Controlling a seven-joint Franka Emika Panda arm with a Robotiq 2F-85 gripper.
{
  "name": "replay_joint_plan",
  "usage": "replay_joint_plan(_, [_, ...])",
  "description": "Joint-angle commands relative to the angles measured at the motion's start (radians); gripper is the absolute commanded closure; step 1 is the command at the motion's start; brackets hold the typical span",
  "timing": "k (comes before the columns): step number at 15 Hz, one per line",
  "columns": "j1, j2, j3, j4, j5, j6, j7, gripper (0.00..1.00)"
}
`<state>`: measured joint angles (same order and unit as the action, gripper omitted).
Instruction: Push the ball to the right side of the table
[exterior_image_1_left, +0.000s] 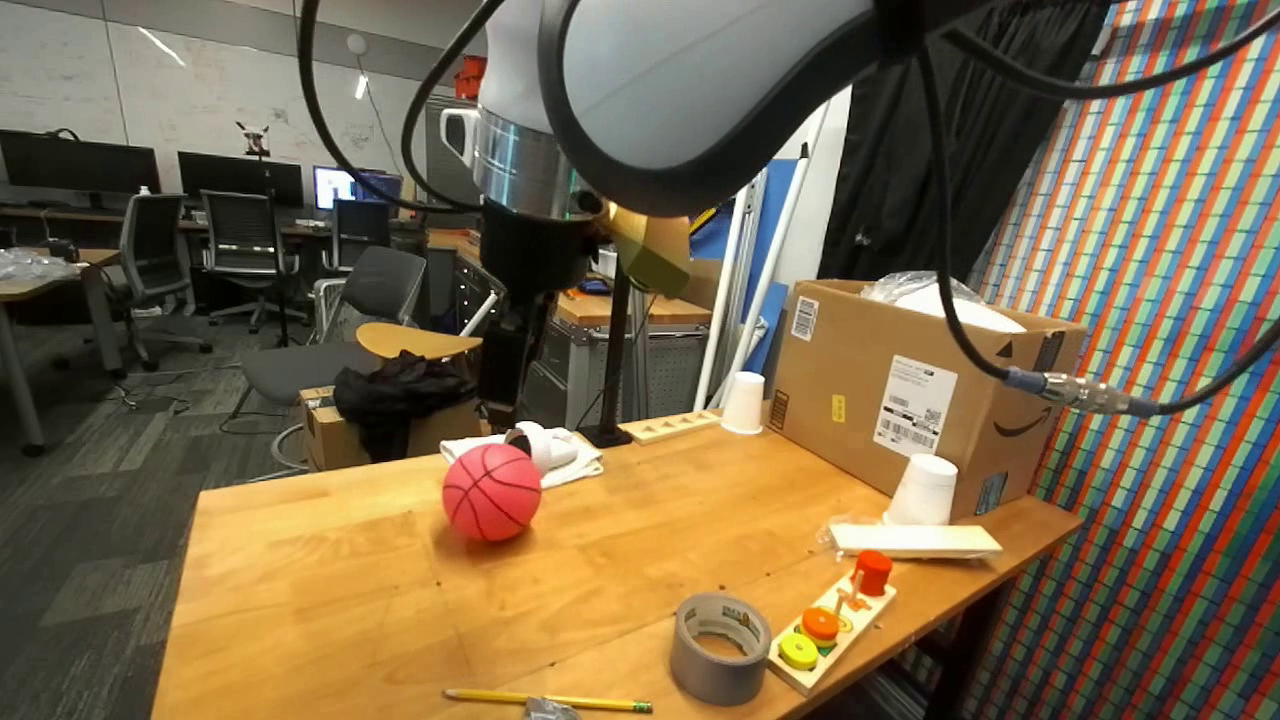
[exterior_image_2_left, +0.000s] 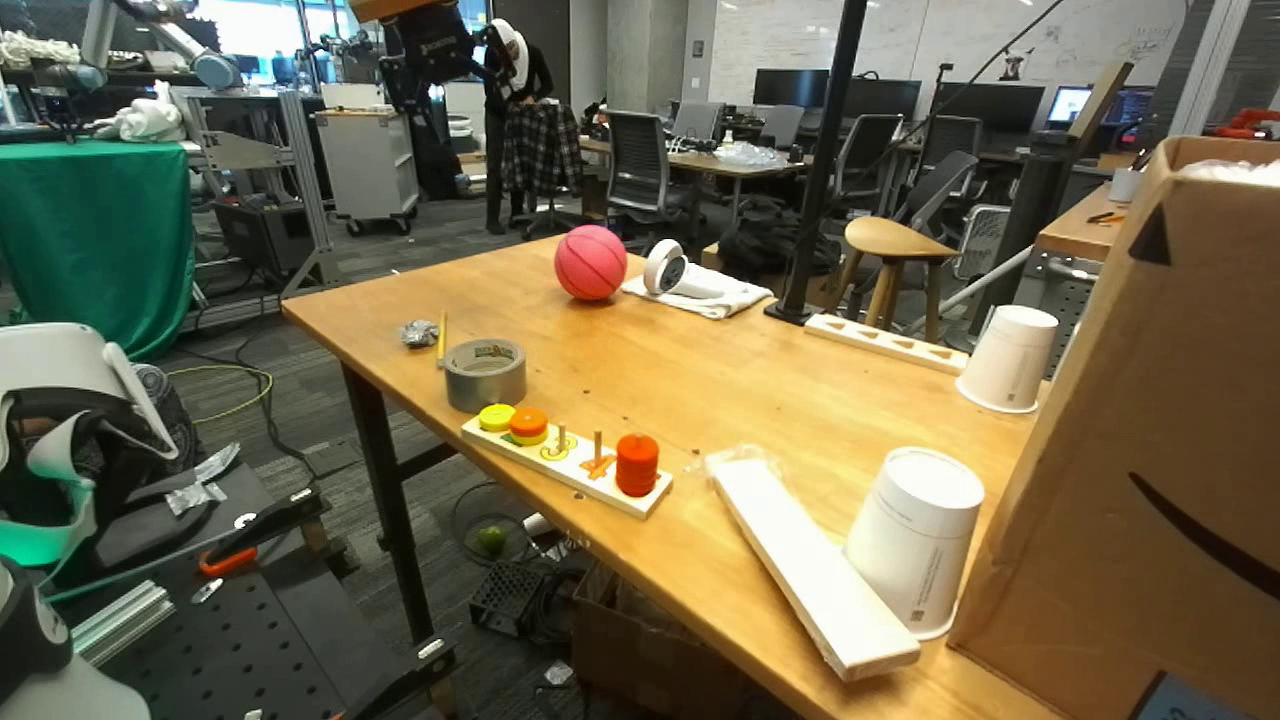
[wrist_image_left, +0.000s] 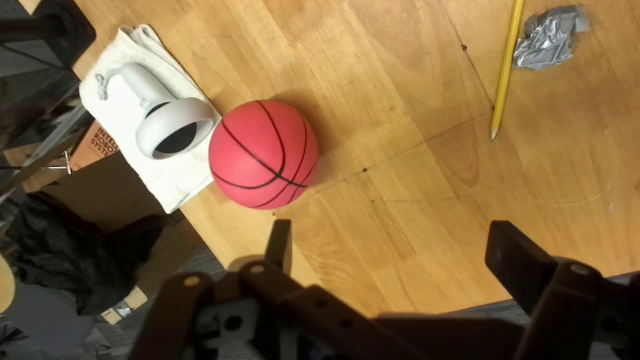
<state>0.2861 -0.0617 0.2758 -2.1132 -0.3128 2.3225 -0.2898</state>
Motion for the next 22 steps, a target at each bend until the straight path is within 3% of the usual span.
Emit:
replay_joint_plan(1, [0.011,0.076,0.019,0.072,-0.071,-0.014,-0.103,0.00])
replay_joint_plan(9, [0.061,0.361,0.034,0.403,-0.175,-0.119,-0.177,0.00])
replay_joint_plan(18, [0.125,0.676,-0.011,0.791,-0.193,-0.225,-0.283,0.00])
replay_joint_plan(22, [0.118,0.771,-0.033,0.876,-0.156,-0.258,-0.320,0.00])
